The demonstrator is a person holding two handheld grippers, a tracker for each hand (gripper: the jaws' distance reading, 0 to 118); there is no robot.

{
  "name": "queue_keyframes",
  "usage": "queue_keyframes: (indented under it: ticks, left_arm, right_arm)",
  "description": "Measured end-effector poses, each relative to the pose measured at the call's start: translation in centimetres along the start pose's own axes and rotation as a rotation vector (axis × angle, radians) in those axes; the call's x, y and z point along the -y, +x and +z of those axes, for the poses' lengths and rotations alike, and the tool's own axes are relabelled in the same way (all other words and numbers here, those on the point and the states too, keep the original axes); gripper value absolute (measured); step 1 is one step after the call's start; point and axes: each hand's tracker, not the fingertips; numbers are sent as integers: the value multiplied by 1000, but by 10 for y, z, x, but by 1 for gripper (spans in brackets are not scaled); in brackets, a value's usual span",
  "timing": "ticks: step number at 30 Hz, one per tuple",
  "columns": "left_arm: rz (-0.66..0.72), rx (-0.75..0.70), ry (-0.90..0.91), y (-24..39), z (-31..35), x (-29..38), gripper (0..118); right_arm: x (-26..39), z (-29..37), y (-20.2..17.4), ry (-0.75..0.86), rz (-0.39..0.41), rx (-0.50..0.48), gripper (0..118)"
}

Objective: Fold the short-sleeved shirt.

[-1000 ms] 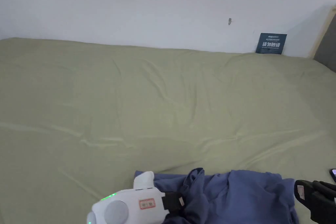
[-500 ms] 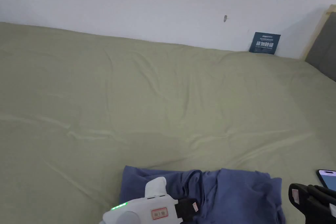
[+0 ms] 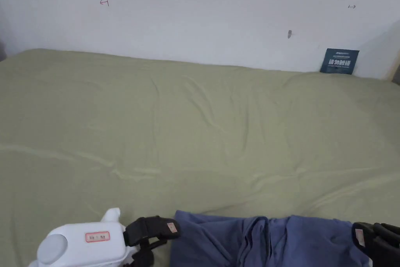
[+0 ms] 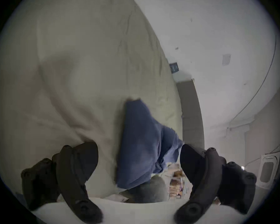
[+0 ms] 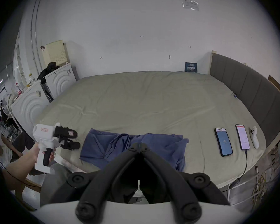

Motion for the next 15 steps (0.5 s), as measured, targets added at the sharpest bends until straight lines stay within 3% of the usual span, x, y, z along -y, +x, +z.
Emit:
queue_keyframes:
  ticks: [3,5,6,7,8,10,15]
  left_arm:
    - [-102,69,-19,9,-27,9,107]
    - [-62,88,-23,4,-44,8,103]
    - [-17,113,-11,3,-48,8,90]
    - [22,127,21,2,-50,9,30]
    - [46,111,26,20,-42,24,11]
    - [44,-52,43,16,-42,30,11]
    - [39,24,111,14,-12,16,10]
  right_arm:
    - [-1,2,1,2,-4,1,0]
    - [-2,2,4,2,-5,4,0]
    - [-2,2,5,0,-5,6,0]
    - [-1,3,5,-1,-5,9,0]
    - [-1,3,6,-4,-4,12,0]
    - [1,3,9,-7,-7,20,0]
    - [2,-2,14,-26,-6,33,0]
